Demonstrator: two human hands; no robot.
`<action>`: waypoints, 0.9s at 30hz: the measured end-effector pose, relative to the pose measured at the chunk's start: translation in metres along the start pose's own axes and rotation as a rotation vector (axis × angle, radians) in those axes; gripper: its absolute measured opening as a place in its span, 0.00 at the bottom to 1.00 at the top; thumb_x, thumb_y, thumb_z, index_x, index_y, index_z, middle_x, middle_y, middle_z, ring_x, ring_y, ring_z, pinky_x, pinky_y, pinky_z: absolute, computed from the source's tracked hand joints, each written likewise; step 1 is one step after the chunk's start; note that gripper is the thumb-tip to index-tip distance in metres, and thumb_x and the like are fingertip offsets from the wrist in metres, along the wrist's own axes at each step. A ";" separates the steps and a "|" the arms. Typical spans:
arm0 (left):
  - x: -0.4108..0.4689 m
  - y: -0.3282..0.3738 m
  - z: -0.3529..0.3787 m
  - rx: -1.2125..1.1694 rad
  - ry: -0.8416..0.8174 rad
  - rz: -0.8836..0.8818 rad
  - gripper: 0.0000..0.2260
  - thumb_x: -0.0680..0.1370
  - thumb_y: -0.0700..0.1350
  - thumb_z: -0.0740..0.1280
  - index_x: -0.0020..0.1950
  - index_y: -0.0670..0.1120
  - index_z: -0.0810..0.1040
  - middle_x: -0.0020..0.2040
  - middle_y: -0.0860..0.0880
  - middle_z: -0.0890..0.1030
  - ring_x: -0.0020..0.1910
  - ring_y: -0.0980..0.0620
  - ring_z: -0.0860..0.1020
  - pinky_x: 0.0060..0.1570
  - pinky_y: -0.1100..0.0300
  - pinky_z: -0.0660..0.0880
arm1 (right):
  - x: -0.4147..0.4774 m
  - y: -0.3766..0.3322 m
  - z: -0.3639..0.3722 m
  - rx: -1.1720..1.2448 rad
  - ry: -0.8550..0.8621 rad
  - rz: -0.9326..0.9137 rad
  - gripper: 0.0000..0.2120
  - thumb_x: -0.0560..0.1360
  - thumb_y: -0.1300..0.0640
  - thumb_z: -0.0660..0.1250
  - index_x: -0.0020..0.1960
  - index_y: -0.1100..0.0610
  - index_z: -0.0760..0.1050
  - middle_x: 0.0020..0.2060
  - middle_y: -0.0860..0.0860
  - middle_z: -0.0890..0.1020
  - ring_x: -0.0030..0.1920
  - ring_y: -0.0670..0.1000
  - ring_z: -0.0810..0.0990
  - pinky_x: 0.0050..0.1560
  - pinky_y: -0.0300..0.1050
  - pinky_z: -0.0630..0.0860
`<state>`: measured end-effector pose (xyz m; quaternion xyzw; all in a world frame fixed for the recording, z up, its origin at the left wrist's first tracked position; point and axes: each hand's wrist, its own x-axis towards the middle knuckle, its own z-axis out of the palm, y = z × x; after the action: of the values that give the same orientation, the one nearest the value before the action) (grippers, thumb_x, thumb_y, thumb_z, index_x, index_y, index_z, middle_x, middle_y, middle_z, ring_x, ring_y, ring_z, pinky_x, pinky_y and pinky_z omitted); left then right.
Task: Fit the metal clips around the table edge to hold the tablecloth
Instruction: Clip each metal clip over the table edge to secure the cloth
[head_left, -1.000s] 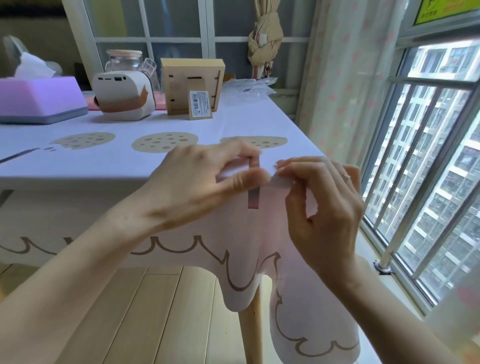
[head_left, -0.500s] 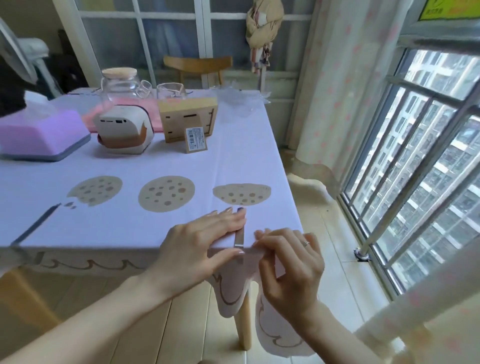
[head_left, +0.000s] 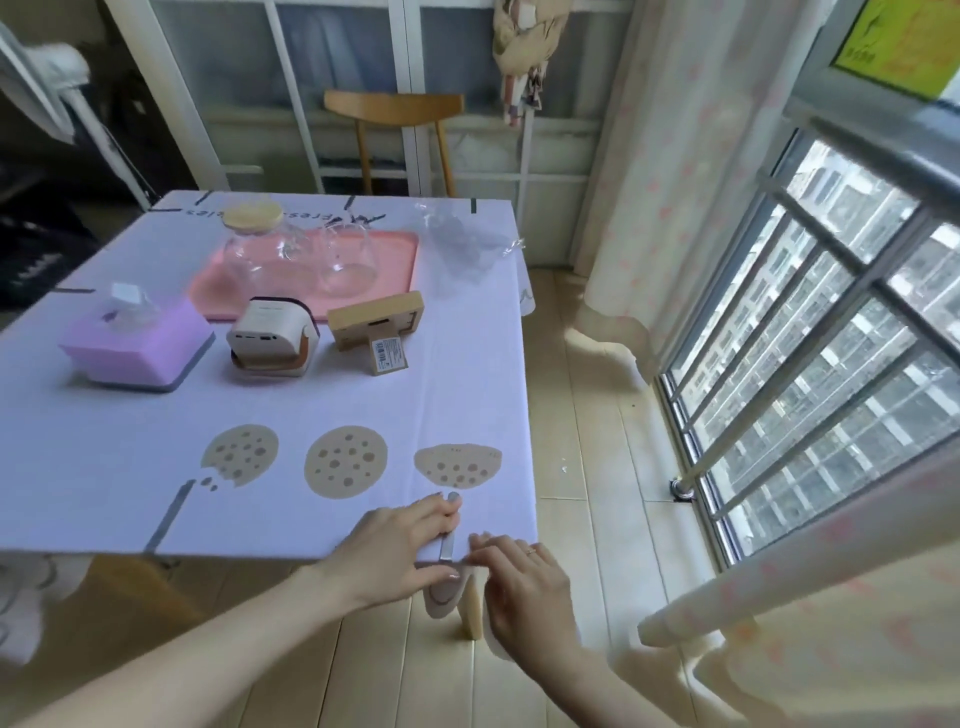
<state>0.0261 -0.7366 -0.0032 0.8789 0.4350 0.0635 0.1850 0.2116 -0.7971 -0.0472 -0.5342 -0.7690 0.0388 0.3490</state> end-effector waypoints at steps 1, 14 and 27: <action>0.002 0.000 -0.006 0.011 -0.095 -0.055 0.36 0.67 0.69 0.52 0.70 0.51 0.68 0.74 0.61 0.60 0.69 0.59 0.67 0.60 0.64 0.69 | 0.002 -0.001 -0.006 0.004 -0.086 0.028 0.16 0.66 0.64 0.55 0.43 0.50 0.78 0.45 0.40 0.81 0.38 0.44 0.78 0.36 0.36 0.66; 0.045 0.031 -0.043 0.136 -0.513 -0.442 0.28 0.78 0.37 0.54 0.77 0.49 0.52 0.69 0.49 0.71 0.61 0.44 0.72 0.52 0.53 0.71 | 0.057 0.005 -0.084 0.114 -0.789 0.378 0.17 0.74 0.58 0.57 0.60 0.49 0.75 0.59 0.44 0.78 0.59 0.49 0.76 0.54 0.41 0.69; 0.098 0.005 -0.081 -0.448 -0.213 -0.620 0.09 0.79 0.43 0.62 0.53 0.48 0.81 0.55 0.48 0.81 0.54 0.51 0.78 0.55 0.59 0.73 | 0.172 0.054 -0.094 0.245 -0.860 0.466 0.14 0.75 0.57 0.61 0.59 0.52 0.77 0.58 0.46 0.80 0.57 0.49 0.78 0.52 0.39 0.73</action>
<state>0.0680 -0.6400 0.0683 0.6454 0.6335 0.0067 0.4267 0.2767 -0.6574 0.0861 -0.5825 -0.6933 0.4221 0.0427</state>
